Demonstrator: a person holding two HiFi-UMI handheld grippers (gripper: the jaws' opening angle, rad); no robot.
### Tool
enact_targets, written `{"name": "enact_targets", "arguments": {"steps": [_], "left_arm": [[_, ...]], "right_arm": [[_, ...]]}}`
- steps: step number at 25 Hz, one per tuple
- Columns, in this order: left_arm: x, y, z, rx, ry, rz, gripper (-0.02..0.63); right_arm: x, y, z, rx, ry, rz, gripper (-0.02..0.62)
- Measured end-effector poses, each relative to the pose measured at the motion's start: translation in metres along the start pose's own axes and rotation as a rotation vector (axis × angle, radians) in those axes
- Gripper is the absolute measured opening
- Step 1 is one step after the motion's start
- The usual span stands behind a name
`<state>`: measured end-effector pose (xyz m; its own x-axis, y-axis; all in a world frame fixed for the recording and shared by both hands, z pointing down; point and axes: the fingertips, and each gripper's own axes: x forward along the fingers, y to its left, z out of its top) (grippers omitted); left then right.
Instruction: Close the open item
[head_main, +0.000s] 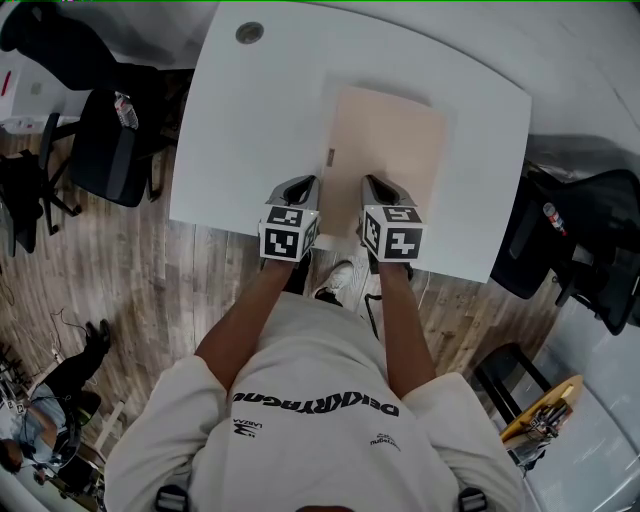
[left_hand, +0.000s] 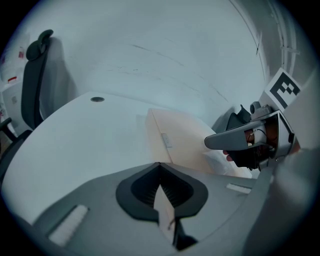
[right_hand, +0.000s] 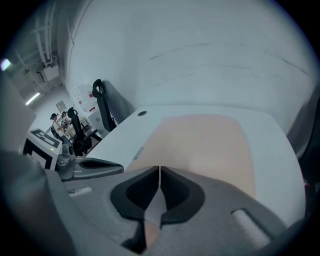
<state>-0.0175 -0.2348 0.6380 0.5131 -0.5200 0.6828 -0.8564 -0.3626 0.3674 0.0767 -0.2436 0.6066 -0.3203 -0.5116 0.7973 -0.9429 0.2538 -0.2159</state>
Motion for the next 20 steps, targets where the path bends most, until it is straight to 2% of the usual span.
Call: {"name": "enact_targets", "arguments": {"steps": [20], "left_arm": [[-0.059, -0.058, 0.031, 0.066, -0.145, -0.013, 0.005]], "right_arm": [[-0.071, 0.001, 0.000, 0.001, -0.146, 0.000, 0.012]]}}
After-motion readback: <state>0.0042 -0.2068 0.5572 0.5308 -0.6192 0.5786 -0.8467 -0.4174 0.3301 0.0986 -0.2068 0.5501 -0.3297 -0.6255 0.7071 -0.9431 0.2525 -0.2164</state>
